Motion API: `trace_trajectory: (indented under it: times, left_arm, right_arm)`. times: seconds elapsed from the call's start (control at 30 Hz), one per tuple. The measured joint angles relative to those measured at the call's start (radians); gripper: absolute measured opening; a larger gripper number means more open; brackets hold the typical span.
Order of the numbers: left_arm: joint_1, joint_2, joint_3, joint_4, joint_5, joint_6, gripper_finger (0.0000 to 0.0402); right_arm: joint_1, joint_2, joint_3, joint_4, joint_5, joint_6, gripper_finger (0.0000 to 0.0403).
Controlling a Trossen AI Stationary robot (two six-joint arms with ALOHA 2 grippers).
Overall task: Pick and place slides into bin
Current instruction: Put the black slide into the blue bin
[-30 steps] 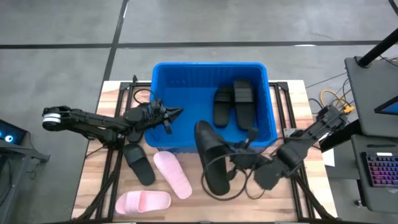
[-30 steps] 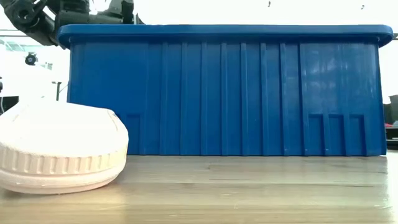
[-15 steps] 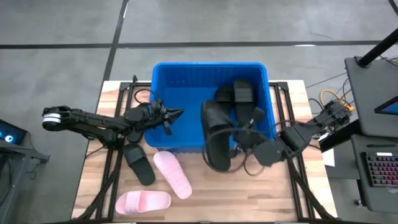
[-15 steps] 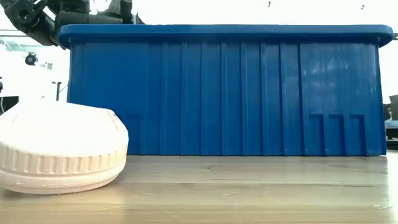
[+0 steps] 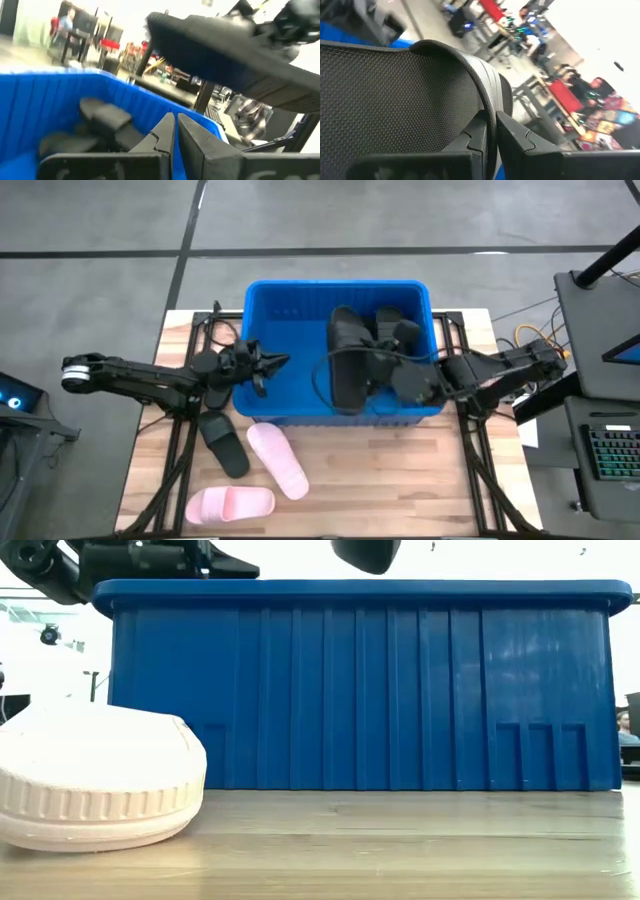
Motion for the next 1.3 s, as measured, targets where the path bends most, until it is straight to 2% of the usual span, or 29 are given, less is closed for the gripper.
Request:
trace_trajectory:
  times: [0.1,0.37,0.5,0.63,0.77,1.0,1.2,1.3]
  left_arm:
    - [0.0,-0.048,0.0,0.005,0.0,0.093,0.0006]
    - [0.001,-0.189,0.001,-0.031,0.009,0.163,0.0006]
    - [0.001,-0.27,0.0,-0.145,0.016,0.249,0.0006]
    - [0.001,-0.344,0.0,-0.224,0.018,0.194,0.0006]
    - [0.001,-0.403,0.0,-0.277,0.07,0.209,0.0006]
    - [0.0,-0.452,-0.003,-0.292,0.074,0.222,0.0006]
    - [0.0,-0.493,-0.003,-0.293,0.074,0.23,0.0006]
    - [0.001,-0.521,-0.005,-0.314,0.071,0.231,0.0006]
  right_arm:
    - [-0.067,0.001,-0.001,0.0,-0.086,0.0,0.0026]
    - [-0.187,0.002,-0.001,-0.079,-0.109,-0.021,0.0026]
    - [-0.239,0.002,-0.001,-0.148,-0.135,0.014,0.0026]
    - [-0.272,0.002,-0.001,-0.155,-0.159,-0.009,0.0026]
    - [-0.299,0.002,-0.001,-0.157,-0.189,-0.071,0.0026]
    - [-0.354,0.002,-0.003,-0.154,-0.264,-0.077,0.0026]
    - [-0.402,0.003,-0.031,-0.154,-0.27,-0.089,0.0026]
    - [-0.427,0.003,-0.056,-0.15,-0.311,-0.113,0.0026]
